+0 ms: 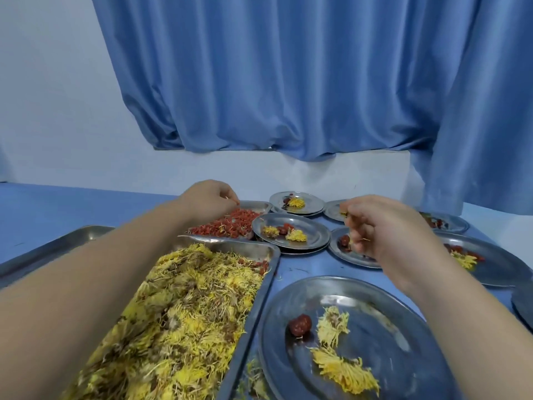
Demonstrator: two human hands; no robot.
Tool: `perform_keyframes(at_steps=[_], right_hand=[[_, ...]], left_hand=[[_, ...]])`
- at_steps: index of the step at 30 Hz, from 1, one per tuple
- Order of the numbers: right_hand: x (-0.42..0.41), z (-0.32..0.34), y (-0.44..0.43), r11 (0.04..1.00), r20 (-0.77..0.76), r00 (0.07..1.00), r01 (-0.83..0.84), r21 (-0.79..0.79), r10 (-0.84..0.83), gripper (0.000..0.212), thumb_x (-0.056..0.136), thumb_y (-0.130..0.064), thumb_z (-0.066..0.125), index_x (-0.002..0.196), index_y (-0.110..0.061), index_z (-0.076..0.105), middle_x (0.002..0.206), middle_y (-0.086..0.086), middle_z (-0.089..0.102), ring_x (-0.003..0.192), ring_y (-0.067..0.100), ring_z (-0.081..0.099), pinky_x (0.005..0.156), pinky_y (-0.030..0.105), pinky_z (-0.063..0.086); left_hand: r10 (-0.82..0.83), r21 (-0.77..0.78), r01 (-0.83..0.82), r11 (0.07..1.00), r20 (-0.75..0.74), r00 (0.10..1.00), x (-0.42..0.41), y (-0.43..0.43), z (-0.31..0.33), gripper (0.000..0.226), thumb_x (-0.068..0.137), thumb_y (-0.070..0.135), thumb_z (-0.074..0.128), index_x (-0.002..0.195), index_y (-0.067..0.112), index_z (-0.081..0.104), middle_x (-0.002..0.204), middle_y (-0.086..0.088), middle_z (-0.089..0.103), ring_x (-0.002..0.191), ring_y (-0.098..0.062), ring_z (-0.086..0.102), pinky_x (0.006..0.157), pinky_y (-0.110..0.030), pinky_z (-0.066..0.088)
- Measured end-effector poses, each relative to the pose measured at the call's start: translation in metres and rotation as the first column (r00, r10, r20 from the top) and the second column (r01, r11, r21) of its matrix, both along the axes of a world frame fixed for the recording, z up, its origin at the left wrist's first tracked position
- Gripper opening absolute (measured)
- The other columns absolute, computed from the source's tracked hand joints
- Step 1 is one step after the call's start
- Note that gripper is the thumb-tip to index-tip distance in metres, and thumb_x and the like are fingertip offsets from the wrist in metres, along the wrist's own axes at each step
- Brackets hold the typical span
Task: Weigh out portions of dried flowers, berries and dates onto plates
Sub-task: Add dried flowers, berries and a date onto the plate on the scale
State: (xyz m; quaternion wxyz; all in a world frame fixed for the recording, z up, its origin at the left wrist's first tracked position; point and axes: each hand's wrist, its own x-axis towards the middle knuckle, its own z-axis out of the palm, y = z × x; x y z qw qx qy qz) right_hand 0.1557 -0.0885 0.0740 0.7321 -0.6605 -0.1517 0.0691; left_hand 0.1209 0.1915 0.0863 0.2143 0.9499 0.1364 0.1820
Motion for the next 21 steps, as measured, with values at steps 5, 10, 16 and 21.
perform_keyframes(at_steps=[5,10,16,21], right_hand=[[0.032,-0.014,-0.004,0.988,0.036,0.999,-0.029,-0.155,0.035,0.01,0.088,-0.011,0.061,0.084,-0.008,0.069,0.058,0.003,0.061,0.05,0.016,0.049,0.049,0.026,0.042],[0.052,-0.03,-0.008,0.964,0.059,0.995,-0.064,-0.257,0.081,0.014,0.088,-0.014,0.061,0.077,-0.011,0.07,0.058,0.001,0.061,0.05,0.014,0.051,0.052,0.028,0.044],[0.064,-0.039,-0.005,0.961,0.017,0.991,-0.126,-0.246,0.134,0.019,0.086,-0.015,0.061,0.07,-0.014,0.072,0.06,0.002,0.063,0.051,0.015,0.053,0.049,0.025,0.045],[0.069,-0.043,-0.003,0.955,0.021,0.987,-0.149,-0.258,0.16,0.024,0.086,-0.015,0.061,0.067,-0.022,0.073,0.057,0.0,0.063,0.05,0.014,0.054,0.051,0.026,0.045]], left_hand=[[0.108,0.037,-0.106,0.994,-0.047,0.993,0.038,0.044,-0.007,0.019,0.093,0.025,0.053,0.101,0.016,0.068,0.101,-0.002,0.066,0.09,-0.022,0.06,0.074,-0.033,0.046],[0.16,0.205,-0.098,0.974,-0.312,0.937,0.082,0.076,-0.033,0.026,0.094,0.03,0.053,0.115,0.019,0.064,0.12,-0.005,0.062,0.102,-0.021,0.056,0.089,-0.036,0.046],[0.261,0.423,-0.082,0.902,-0.385,0.885,0.121,0.099,-0.062,0.031,0.096,0.02,0.052,0.123,0.021,0.066,0.133,-0.003,0.06,0.119,-0.021,0.054,0.1,-0.034,0.042],[0.297,0.379,-0.106,0.919,-0.491,0.819,0.139,0.108,-0.088,0.051,0.095,0.01,0.045,0.144,0.022,0.045,0.149,-0.009,0.045,0.131,-0.027,0.046,0.11,-0.04,0.037]])
